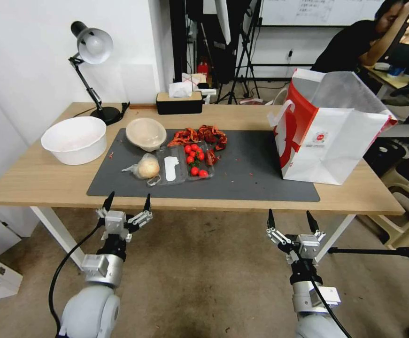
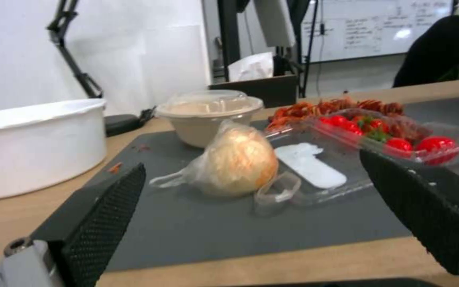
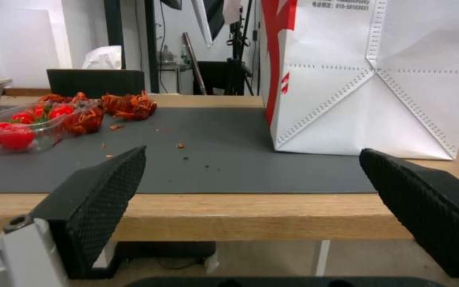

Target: Pick up the trash from the table and place it into the takeout bag.

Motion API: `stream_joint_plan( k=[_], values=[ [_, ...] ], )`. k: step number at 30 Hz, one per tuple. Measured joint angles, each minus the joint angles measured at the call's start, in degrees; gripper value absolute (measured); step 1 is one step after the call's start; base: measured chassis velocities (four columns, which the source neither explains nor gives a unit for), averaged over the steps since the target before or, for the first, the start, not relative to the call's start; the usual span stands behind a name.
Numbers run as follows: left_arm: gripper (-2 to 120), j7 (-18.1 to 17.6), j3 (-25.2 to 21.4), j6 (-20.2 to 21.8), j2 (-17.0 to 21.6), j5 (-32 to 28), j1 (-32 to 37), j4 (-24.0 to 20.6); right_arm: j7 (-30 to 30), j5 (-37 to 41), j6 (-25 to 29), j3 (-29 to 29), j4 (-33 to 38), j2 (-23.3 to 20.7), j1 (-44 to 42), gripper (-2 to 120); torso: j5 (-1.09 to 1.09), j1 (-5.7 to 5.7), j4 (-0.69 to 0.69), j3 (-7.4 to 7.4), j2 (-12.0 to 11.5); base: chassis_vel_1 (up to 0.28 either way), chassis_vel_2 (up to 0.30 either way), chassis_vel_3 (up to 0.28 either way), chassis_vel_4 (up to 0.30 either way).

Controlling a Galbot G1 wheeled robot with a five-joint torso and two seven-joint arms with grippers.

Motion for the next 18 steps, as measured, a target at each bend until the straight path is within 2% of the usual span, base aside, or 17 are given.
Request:
stream_joint_plan(
  k=[3,4,11,15,18],
  values=[
    [100,0.1,0.1,0.0,0.5,-0.5,-0.5,0.3,0.0,0.0,-0.1,0.0,0.0,0.0,0.1,100,0.0,0.0,0.0,0.0,0.0,0.0,0.0,0.0,0.0],
    [100,0.5,0.4,0.2,2.5,-2.6,-2.8,1.6,-0.1,-0.1,-0.3,-0.2,-0.3,0.0,0.5,100,0.0,0.0,-0.01,0.0,0.0,0.0,0.0,0.0,0.0],
    [100,1.4,1.3,1.1,5.9,-6.8,-7.4,3.6,-0.1,-0.1,-1.0,-0.4,-0.6,0.0,1.3,100,0.01,0.0,0.0,0.0,0.0,0.0,0.0,0.0,0.0],
    [100,2.0,2.6,1.5,8.0,-9.2,-10.1,4.9,-0.1,-0.1,-1.3,-0.4,-0.8,0.0,1.7,100,-0.01,0.0,0.0,0.01,0.0,0.0,0.0,0.0,0.0],
    [100,2.5,4.8,1.9,10.7,-12.0,-14.1,7.4,-0.1,-0.2,-1.8,-0.4,-0.8,-0.1,2.0,100,0.01,0.0,0.0,0.01,0.0,0.0,0.0,0.0,0.0]
  ],
)
